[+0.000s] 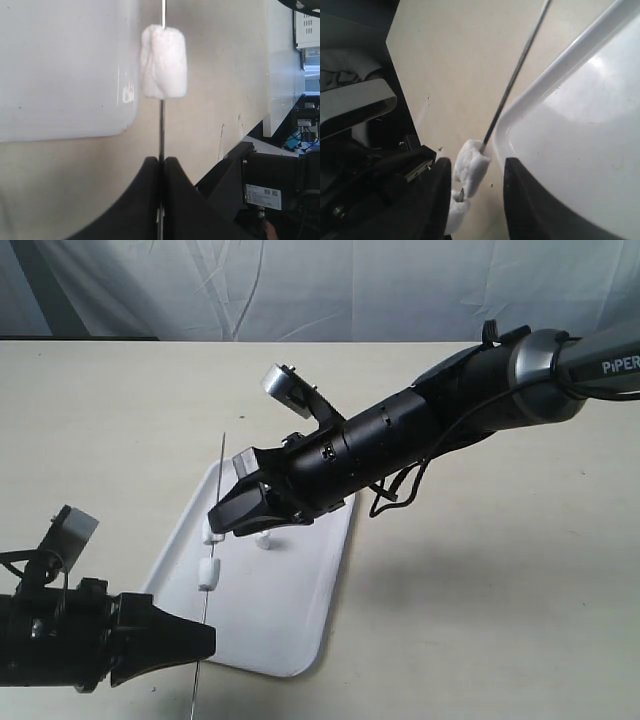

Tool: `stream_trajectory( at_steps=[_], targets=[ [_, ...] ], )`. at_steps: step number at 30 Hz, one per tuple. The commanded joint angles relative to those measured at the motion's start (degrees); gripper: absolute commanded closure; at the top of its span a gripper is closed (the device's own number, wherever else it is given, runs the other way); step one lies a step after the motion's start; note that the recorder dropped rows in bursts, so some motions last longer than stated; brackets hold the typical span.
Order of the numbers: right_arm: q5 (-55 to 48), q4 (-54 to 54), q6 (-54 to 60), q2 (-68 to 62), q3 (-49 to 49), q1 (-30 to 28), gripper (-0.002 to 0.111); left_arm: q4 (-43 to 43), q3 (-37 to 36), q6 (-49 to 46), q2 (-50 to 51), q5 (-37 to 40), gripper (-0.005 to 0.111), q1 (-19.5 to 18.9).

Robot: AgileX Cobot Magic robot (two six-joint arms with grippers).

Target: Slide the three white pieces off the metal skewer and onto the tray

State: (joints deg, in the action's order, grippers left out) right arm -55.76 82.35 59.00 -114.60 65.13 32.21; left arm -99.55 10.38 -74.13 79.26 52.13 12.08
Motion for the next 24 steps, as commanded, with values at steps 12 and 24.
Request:
stream_trajectory(
  at_steps=[12,24],
  targets=[
    [3.23,1.82,0.76,0.07,0.16,4.55,0.060,-0.40,1.17,0.47,-0.52,0.77,0.107,0.09],
    [4.90,1.71,1.65,0.07,0.16,5.07,0.088,-0.40,1.17,0.47,-0.52,1.70,0.107,0.09]
  ],
)
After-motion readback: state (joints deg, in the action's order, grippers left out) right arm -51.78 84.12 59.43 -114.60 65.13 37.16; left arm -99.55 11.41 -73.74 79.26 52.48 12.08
